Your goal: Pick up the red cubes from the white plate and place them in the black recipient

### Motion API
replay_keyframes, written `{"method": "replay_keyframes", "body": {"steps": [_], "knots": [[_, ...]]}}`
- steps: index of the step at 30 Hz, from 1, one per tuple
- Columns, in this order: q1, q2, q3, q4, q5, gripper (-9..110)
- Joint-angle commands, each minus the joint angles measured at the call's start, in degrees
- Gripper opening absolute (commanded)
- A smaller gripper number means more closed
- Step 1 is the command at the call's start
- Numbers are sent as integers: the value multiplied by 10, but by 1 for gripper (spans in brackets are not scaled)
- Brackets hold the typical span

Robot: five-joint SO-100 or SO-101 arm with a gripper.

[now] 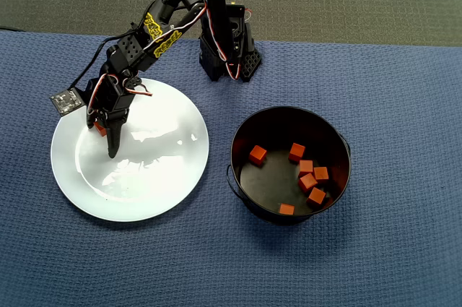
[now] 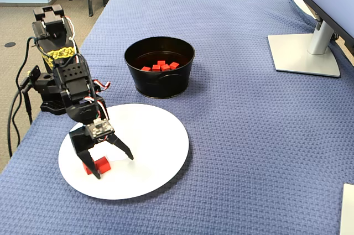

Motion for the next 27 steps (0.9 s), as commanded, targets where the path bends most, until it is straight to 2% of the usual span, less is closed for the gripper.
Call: {"method": "replay_keyframes", "body": {"steps": [1, 16, 18, 22, 23, 27], "knots": [[-17, 33, 4, -7, 14, 37], [-33, 91, 76, -11, 24, 35], [-32, 91, 79, -17, 26, 31], [-32, 83, 66, -18, 39, 3], [-31, 81, 62, -18, 40, 0], [-33, 75, 48, -18, 60, 0]]}}
